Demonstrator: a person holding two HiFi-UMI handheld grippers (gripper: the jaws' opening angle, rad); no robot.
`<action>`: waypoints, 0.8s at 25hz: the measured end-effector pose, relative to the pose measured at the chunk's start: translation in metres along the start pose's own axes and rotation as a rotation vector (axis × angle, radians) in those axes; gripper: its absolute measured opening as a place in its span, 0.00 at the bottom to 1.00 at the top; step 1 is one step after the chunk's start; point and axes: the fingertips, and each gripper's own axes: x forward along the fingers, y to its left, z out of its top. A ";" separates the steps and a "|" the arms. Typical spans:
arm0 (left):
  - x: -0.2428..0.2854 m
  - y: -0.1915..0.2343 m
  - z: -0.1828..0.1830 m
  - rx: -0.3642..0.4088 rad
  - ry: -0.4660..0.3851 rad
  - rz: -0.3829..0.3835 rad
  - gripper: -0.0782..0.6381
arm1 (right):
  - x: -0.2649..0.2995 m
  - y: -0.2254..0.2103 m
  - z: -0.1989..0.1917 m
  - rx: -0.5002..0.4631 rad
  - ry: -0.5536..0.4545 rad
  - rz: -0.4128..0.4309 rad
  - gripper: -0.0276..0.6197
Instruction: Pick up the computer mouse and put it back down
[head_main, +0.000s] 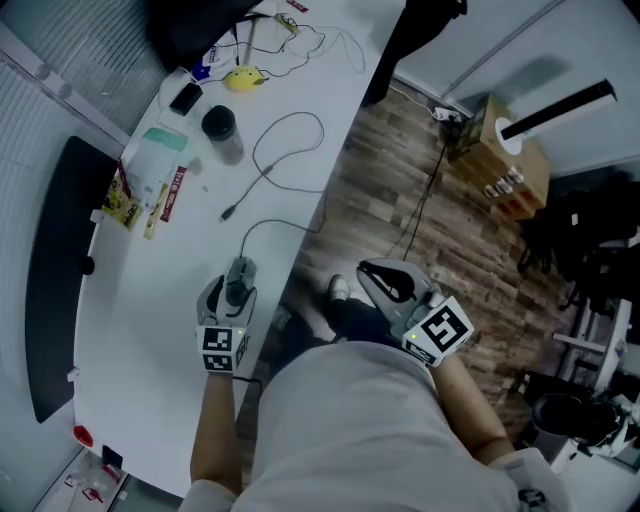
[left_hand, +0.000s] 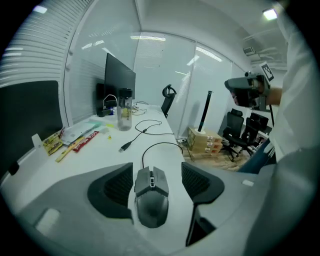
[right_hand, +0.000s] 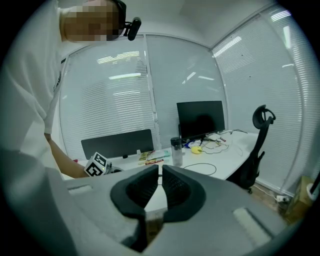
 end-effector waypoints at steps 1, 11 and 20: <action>0.005 0.002 -0.006 0.010 0.017 0.003 0.52 | -0.003 -0.001 -0.003 0.003 0.004 -0.012 0.08; 0.046 0.008 -0.032 0.065 0.110 -0.020 0.58 | -0.035 -0.009 -0.026 0.045 0.033 -0.112 0.08; 0.061 0.013 -0.047 0.077 0.139 0.028 0.58 | -0.053 -0.019 -0.037 0.077 0.045 -0.173 0.08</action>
